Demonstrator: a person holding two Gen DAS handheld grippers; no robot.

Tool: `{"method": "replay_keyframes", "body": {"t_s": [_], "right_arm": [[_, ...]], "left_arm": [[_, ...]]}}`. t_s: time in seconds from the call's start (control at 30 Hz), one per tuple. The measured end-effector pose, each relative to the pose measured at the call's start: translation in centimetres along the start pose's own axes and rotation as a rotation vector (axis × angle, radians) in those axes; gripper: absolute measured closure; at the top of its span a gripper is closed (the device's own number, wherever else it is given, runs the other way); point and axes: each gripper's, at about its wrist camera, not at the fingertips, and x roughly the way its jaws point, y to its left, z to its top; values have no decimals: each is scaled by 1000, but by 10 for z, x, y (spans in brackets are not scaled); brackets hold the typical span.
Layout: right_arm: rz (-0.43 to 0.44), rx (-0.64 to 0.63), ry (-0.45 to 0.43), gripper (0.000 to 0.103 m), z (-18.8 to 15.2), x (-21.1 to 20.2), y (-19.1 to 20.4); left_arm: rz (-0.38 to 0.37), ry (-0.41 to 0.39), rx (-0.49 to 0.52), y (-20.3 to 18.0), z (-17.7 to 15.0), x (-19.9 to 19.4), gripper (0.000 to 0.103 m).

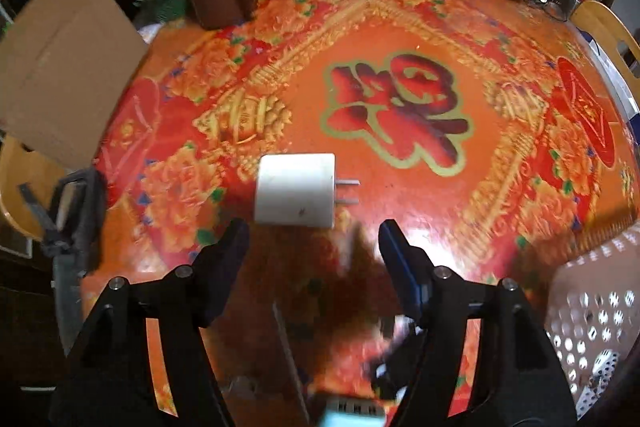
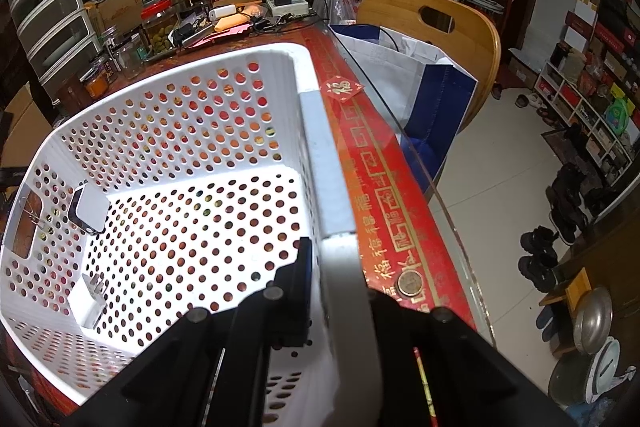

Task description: Organize rigid objects

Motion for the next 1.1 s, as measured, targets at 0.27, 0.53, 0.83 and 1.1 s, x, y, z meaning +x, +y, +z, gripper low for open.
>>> {"method": "replay_keyframes", "body": {"t_s": [0.27,0.53,0.83,1.1], "right_arm": [[-18,-11,6,98,3,1,1],[-21,-13,6,98,4,1,2],[-5,-13,1,97,4,1,1],[17,-12,-4,96,3,1,-2]], "left_arm": [[-35,44,-29,10,18,43,24],[-44,18,-73,19,23,44,39],[52,-38,-51,12,6,23,39],[98,-161,-35,12,-12,-53,39]]}}
